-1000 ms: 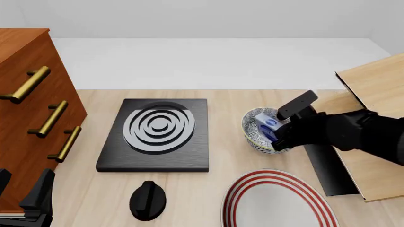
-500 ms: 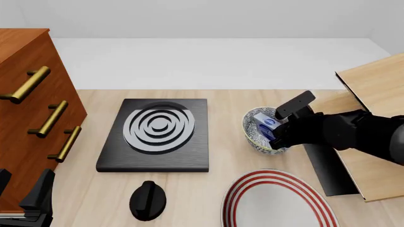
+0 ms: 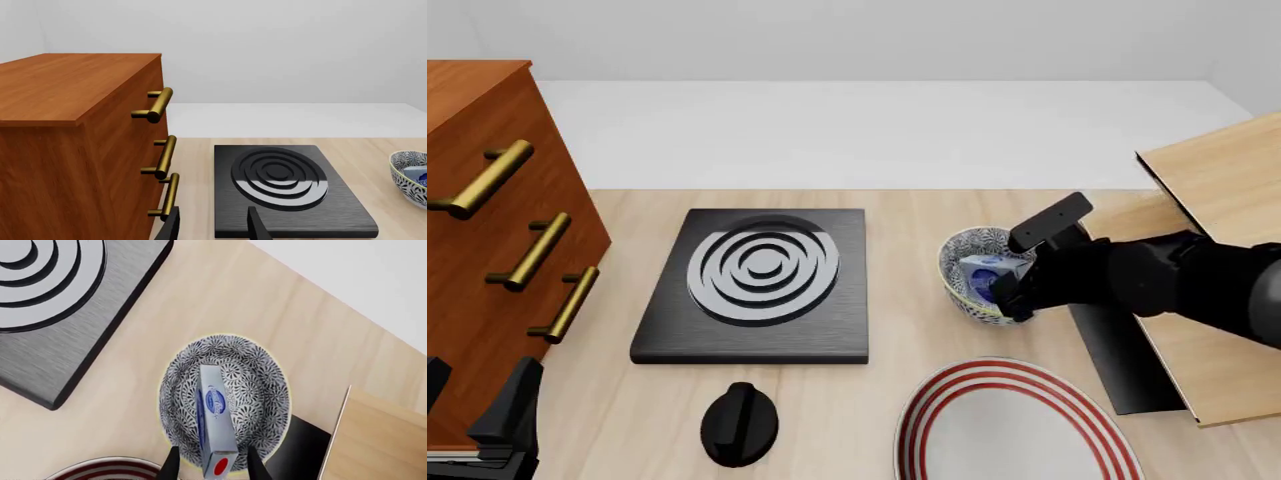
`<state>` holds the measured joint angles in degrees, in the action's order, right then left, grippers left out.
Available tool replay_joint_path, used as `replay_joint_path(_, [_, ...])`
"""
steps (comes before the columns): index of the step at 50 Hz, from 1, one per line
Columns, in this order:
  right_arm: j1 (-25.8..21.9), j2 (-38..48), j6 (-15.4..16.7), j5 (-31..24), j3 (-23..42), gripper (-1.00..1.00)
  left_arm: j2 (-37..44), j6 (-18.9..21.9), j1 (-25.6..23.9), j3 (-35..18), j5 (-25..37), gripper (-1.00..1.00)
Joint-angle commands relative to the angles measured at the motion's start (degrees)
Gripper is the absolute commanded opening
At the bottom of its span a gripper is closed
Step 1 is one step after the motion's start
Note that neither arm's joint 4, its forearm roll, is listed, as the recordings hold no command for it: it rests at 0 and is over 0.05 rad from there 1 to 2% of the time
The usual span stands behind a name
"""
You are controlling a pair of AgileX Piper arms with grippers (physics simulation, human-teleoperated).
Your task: Pick up the cream cheese and put it in the bowl.
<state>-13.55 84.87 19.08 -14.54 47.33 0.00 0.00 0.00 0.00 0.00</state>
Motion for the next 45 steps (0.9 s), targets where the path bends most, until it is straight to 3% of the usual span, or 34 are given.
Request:
replay_joint_path(1, [-0.3, -0.6, -0.2, -0.6, -0.1, 1.0, 0.0, 0.0, 0.0, 0.0, 0.0, 1.0])
replay_joint_path(25, [-1.7, -10.1, -0.7, -10.9, 7.2, 1.0, 0.0, 0.0, 0.0, 0.0, 0.0, 1.0])
replay_joint_path(45, [-5.5, -24.8, -3.7, -14.4, 5.8, 1.0, 0.0, 0.0, 0.0, 0.0, 0.0, 1.0])
